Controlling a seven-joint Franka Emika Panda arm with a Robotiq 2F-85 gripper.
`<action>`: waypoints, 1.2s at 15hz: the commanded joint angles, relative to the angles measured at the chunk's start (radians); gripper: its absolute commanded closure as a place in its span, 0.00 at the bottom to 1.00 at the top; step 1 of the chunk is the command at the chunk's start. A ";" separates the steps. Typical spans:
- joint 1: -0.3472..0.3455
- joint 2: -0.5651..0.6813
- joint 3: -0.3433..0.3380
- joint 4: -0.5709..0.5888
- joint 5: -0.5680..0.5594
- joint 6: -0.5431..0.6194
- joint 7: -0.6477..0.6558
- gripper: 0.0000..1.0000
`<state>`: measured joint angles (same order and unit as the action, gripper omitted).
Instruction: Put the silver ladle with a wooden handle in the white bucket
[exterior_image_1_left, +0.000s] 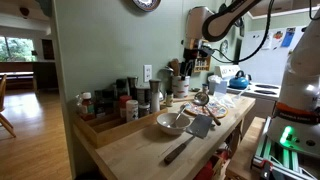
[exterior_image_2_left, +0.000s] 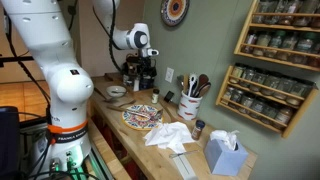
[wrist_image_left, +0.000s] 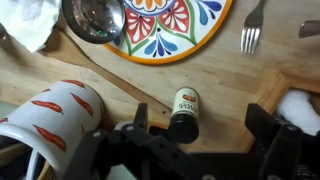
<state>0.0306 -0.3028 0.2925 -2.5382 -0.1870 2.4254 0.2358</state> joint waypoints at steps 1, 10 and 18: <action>0.026 0.002 -0.026 0.001 -0.011 -0.003 0.007 0.00; -0.017 -0.017 -0.040 -0.048 -0.121 -0.042 0.039 0.00; -0.063 0.018 -0.085 -0.127 -0.342 -0.049 0.022 0.00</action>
<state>-0.0249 -0.3002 0.2220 -2.6384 -0.4552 2.3655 0.2562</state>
